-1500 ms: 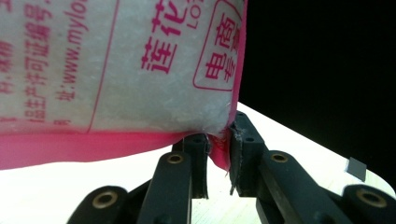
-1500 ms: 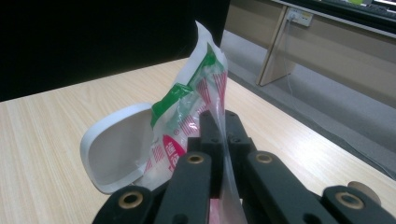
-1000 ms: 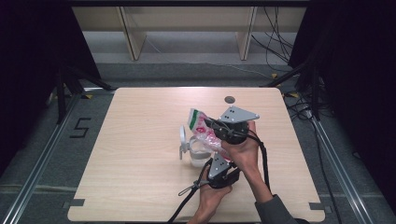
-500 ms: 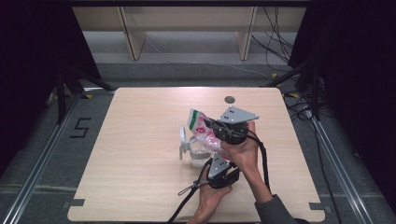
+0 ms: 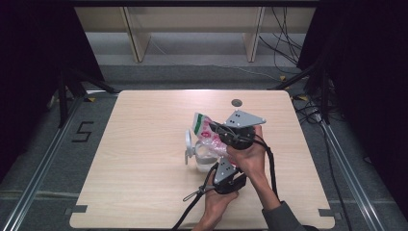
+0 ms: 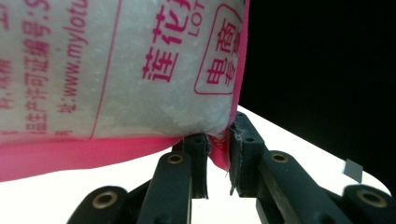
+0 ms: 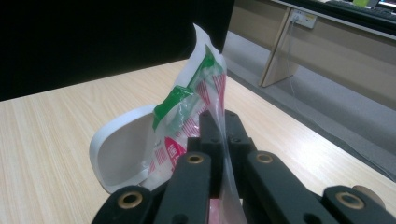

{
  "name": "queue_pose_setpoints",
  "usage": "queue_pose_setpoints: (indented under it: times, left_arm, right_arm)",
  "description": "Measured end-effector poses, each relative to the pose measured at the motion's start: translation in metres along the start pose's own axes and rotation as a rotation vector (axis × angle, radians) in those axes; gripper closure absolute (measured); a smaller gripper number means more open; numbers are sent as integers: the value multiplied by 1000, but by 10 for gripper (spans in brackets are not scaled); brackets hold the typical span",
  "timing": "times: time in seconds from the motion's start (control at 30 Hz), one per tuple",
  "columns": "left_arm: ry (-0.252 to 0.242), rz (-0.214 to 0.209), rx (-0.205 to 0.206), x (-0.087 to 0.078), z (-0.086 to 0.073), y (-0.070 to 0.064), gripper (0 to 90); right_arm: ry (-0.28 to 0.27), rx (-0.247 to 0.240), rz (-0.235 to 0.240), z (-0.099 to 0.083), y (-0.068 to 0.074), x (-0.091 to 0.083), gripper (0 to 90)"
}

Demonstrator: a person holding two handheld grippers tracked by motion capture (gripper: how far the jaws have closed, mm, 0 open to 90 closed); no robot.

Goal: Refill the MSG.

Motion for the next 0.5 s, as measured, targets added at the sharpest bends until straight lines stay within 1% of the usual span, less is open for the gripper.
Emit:
queue_pose_setpoints:
  times: [0.03, 0.07, 0.13, 0.17, 0.23, 0.27, 0.3, 0.33, 0.43, 0.5]
  left_arm:
    - [-2, 0, -1, 0, 0, 0, 784]
    - [-7, -1, -4, 1, 0, 0, 784]
    - [1, 1, -7, 1, 0, 1, 784]
    - [0, 0, -6, 1, 0, 1, 784]
    - [-1, 1, -8, 1, 0, 1, 783]
    - [0, 1, -6, 1, 0, 1, 783]
    - [1, 1, -6, 1, 0, 1, 783]
    - [1, 2, -5, 1, 0, 1, 783]
    - [-1, 2, -7, 1, 0, 1, 783]
    - [1, 3, -7, 1, 0, 1, 783]
  right_arm:
    - [-4, -5, 0, 1, 0, 0, 898]
    - [-4, 5, -3, 1, 0, 0, 898]
    - [-3, 13, -2, 0, 0, 0, 898]
    - [-3, 0, 3, 0, 0, 0, 898]
    - [-4, -11, 2, 0, 0, 1, 898]
    - [-2, -8, 3, 0, 0, 1, 898]
    - [-14, -12, -7, 0, 0, 2, 898]
    - [-7, 0, -4, 0, 1, 2, 898]
    - [-7, -11, -2, 0, 0, 1, 898]
    - [-15, -8, -12, 0, 0, 3, 897]
Point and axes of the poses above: each handheld gripper's, and its own axes: x roughly forward along the jaws, z roughly out of its top, y roughly to its left, the point moved 6 cm from there along x, roughly forward along the jaws, and after that the axes turned 2 degrees about -y, right-handed, at the moved point
